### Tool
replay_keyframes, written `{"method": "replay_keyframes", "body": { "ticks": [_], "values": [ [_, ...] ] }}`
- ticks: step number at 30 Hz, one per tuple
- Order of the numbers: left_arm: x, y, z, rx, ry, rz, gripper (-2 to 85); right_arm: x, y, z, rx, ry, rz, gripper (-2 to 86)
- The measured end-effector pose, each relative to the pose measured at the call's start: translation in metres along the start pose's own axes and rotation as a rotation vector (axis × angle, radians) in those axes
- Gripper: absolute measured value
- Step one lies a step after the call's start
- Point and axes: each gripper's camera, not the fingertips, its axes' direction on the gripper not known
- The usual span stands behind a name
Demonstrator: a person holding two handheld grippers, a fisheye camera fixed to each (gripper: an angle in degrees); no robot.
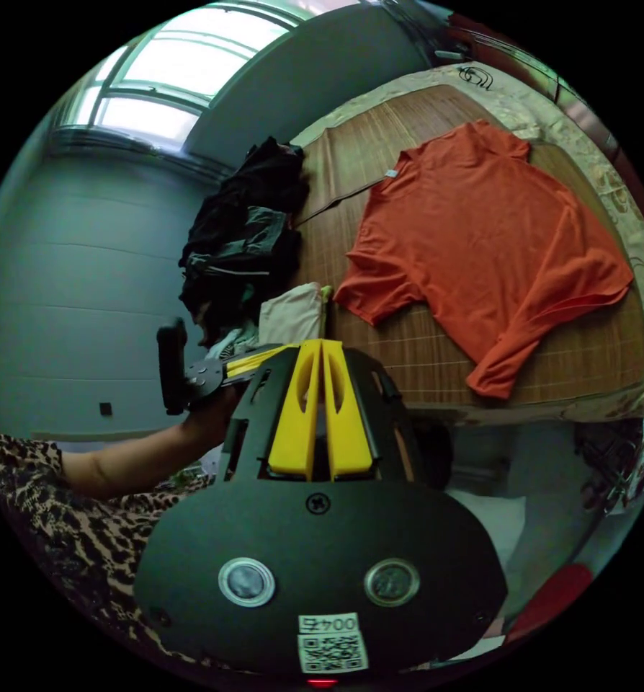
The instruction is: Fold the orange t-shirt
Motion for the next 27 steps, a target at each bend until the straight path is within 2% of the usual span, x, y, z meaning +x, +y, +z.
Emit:
{"method": "replay_keyframes", "body": {
  "ticks": [4, 11, 15, 27],
  "values": [
    [-0.011, -0.03, -0.012, -0.033, 0.004, 0.08, 0.2, -0.022, 0.007, 0.008, 0.008, -0.016, 0.02, -0.8],
    [-0.043, -0.093, -0.009, -0.069, 0.088, 0.217, 0.2, -0.057, 0.015, 0.015, 0.171, 0.133, 0.142, -0.7],
    [-0.063, -0.119, -0.01, -0.085, 0.108, 0.263, 0.2, -0.071, 0.021, 0.024, 0.2, 0.197, 0.197, -0.7],
    [-0.108, -0.153, -0.004, -0.116, 0.204, 0.33, 0.2, -0.1, 0.045, 0.039, 0.33, 0.162, 0.302, -0.8]
  ]
}}
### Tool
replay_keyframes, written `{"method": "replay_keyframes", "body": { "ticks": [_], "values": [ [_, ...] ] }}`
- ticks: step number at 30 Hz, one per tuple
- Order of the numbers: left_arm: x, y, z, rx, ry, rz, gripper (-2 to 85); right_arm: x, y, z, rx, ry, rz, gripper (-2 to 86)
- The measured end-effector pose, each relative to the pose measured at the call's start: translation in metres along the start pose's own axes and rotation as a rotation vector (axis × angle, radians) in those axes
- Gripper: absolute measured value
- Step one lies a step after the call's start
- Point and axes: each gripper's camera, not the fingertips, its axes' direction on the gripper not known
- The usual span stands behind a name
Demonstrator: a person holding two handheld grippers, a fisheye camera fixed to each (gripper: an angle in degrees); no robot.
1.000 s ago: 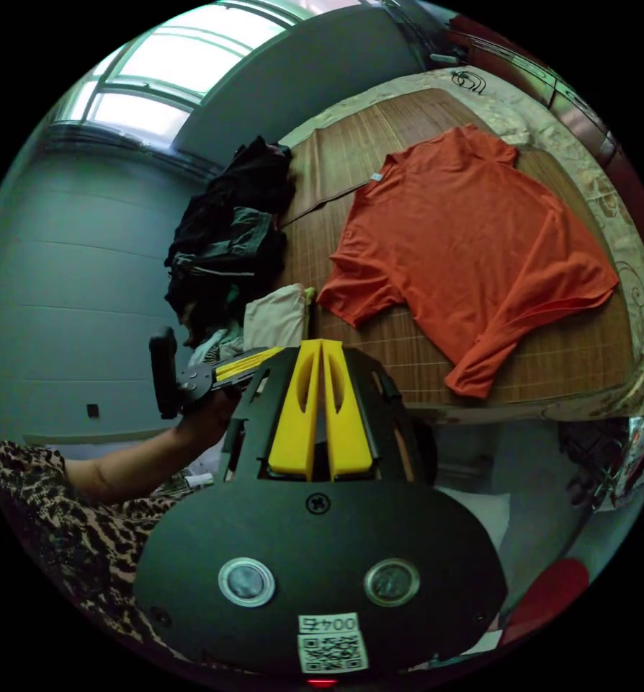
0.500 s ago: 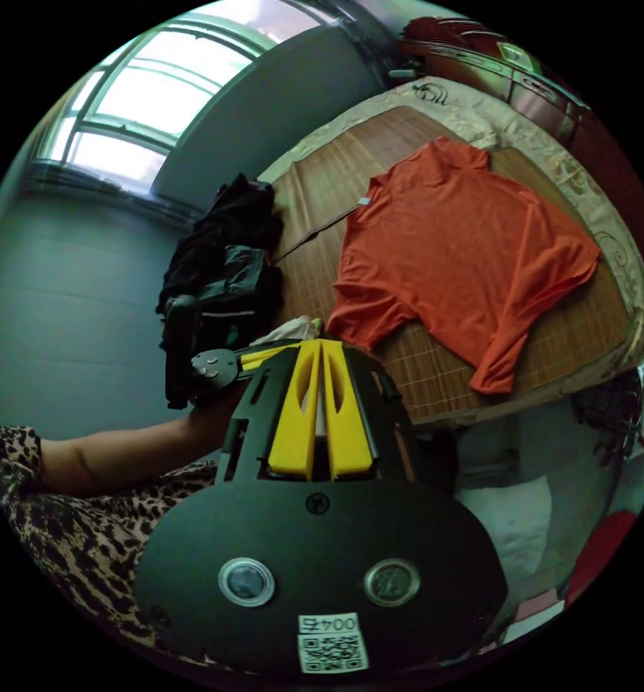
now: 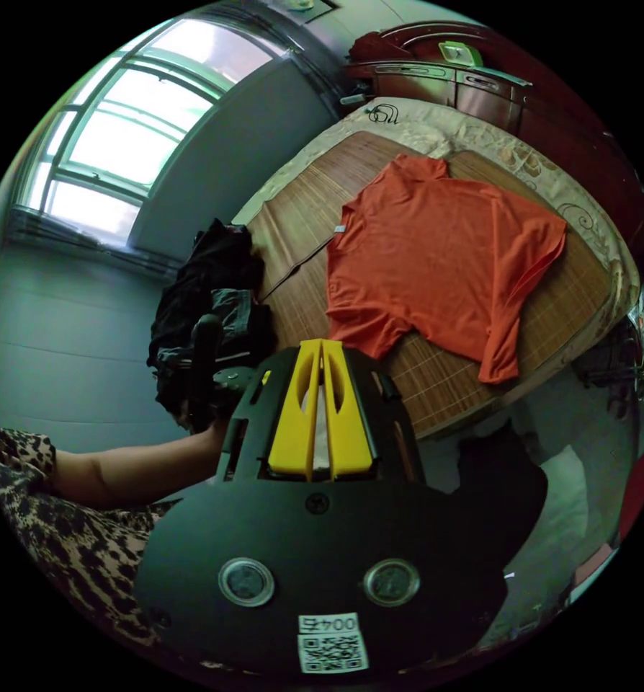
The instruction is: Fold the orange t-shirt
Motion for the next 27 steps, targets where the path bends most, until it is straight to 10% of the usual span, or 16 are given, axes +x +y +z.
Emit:
{"method": "replay_keyframes", "body": {
  "ticks": [27],
  "values": [
    [-0.038, -0.019, 0.015, -0.033, 0.033, 0.037, 0.1, 0.034, 0.048, -0.001, 0.002, -0.069, 0.02, -0.7]
  ]
}}
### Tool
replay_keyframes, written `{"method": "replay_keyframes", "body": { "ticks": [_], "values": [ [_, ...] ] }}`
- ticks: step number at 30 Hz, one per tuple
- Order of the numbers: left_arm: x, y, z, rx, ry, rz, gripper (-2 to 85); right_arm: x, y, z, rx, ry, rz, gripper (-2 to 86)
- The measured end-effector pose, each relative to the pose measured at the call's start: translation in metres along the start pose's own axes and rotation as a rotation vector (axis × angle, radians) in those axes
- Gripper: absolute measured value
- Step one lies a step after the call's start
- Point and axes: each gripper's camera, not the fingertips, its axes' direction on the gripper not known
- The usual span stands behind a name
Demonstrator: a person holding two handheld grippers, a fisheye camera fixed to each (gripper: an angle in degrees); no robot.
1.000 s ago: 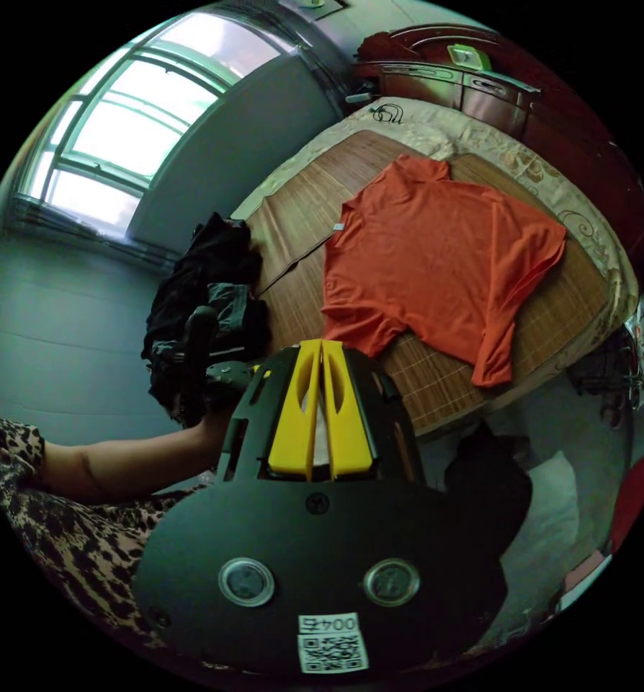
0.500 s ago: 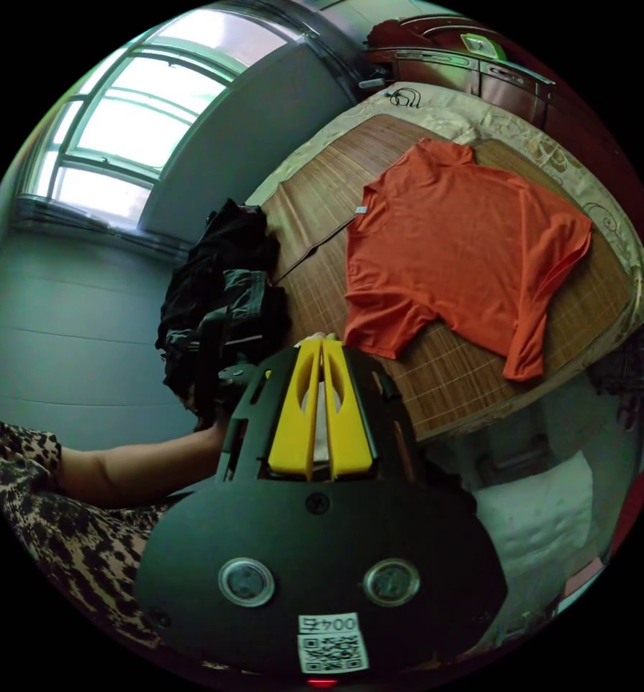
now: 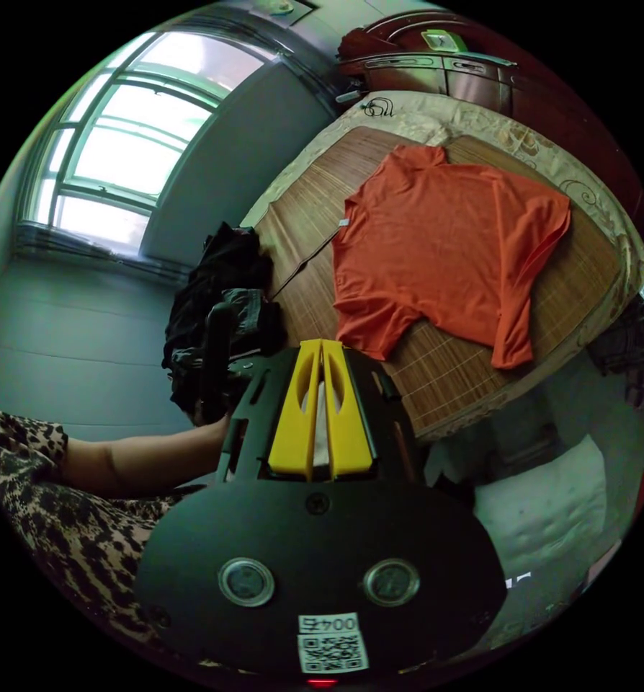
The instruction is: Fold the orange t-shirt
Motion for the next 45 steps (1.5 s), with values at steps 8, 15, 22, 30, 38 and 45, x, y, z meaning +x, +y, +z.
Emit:
{"method": "replay_keyframes", "body": {
  "ticks": [8, 15, 22, 30, 38, 45],
  "values": [
    [-0.019, 0.007, 0.004, 0.013, 0.013, -0.047, 0.1, 0.0, 0.002, 0.007, -0.052, -0.013, -0.033, -0.7],
    [-0.03, 0.014, 0.006, 0.023, 0.008, -0.066, 0.1, 0.002, -0.005, 0.013, -0.078, -0.034, -0.049, -0.6],
    [-0.038, 0.022, 0.01, 0.037, 0.002, -0.094, 0.1, 0.003, -0.011, 0.017, -0.107, -0.046, -0.065, -0.6],
    [-0.042, 0.03, 0.023, 0.045, -0.004, -0.121, 0.1, 0.01, -0.016, 0.026, -0.146, -0.066, -0.059, -0.7],
    [-0.043, 0.039, 0.043, 0.037, -0.02, -0.154, 0.2, 0.021, -0.02, 0.038, -0.183, -0.1, -0.032, -0.8],
    [-0.038, 0.042, 0.066, 0.014, -0.031, -0.164, 0.1, 0.033, -0.026, 0.045, -0.192, -0.12, 0.001, -0.8]
  ]
}}
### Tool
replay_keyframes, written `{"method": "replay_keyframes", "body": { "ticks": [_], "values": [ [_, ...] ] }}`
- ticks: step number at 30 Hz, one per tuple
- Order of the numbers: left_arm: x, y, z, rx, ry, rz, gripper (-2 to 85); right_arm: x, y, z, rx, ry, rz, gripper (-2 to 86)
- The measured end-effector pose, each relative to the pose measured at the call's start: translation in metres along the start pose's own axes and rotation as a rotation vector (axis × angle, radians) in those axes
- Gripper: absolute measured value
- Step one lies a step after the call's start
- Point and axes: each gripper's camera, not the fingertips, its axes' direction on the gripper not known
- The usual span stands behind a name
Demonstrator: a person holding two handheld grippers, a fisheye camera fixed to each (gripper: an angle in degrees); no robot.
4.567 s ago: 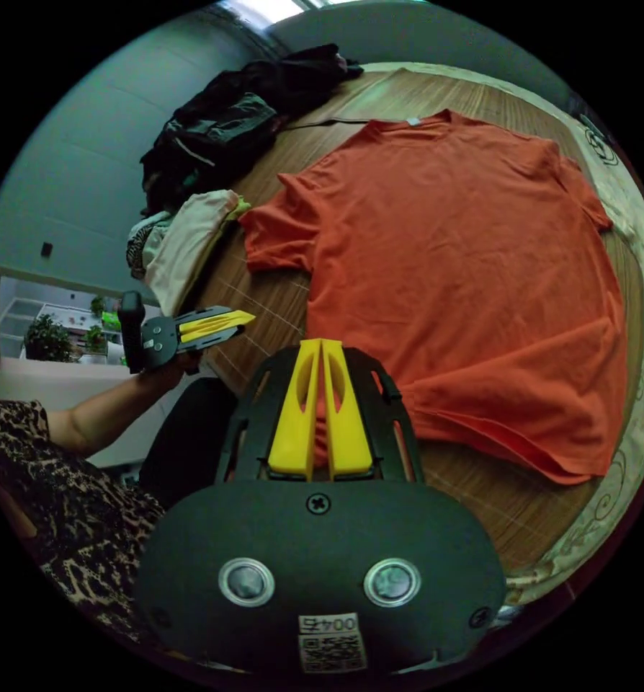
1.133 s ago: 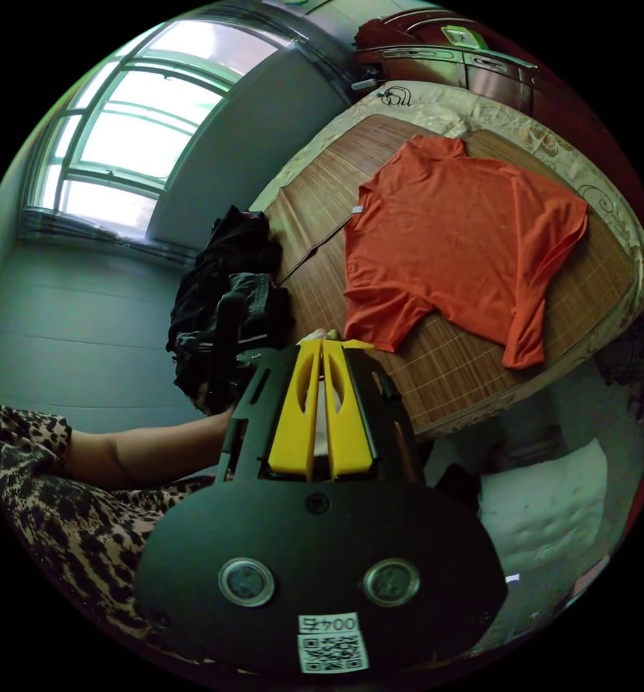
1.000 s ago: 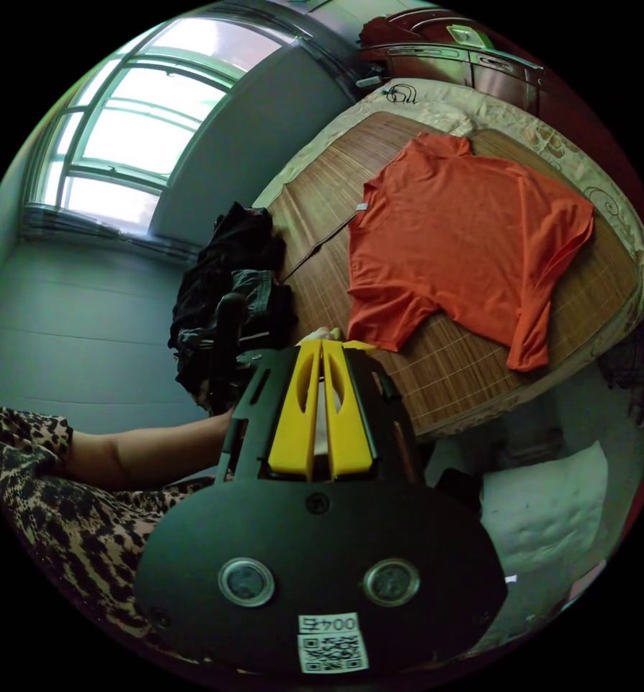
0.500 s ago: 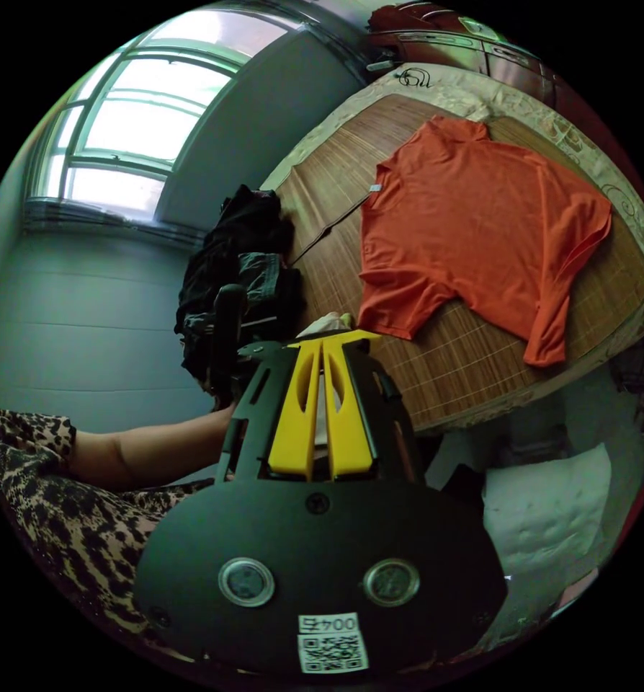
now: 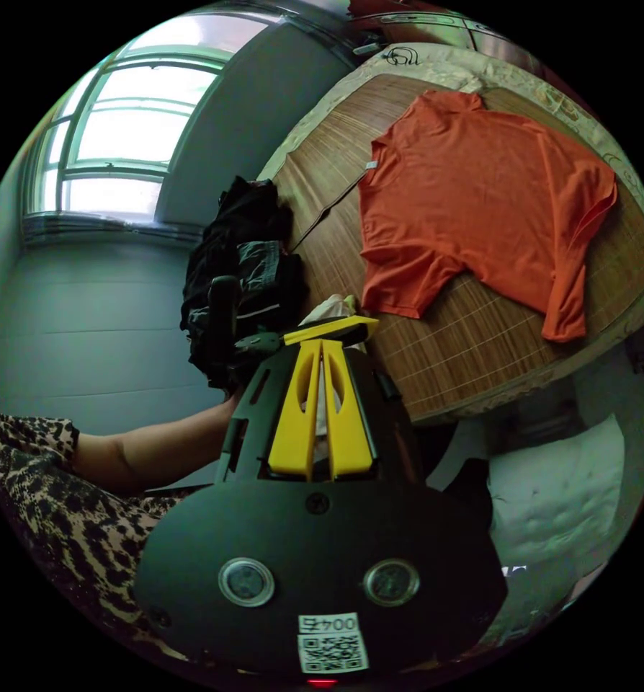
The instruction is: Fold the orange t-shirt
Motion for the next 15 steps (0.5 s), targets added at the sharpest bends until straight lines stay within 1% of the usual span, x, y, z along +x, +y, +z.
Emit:
{"method": "replay_keyframes", "body": {
  "ticks": [8, 15],
  "values": [
    [0.02, 0.002, 0.025, -0.02, -0.007, 0.004, 0.2, 0.011, -0.01, 0.0, 0.005, -0.041, 0.051, -0.7],
    [0.045, 0.005, 0.037, 0.004, -0.031, 0.015, 0.2, 0.001, -0.024, -0.02, 0.078, -0.042, 0.031, -0.7]
  ]
}}
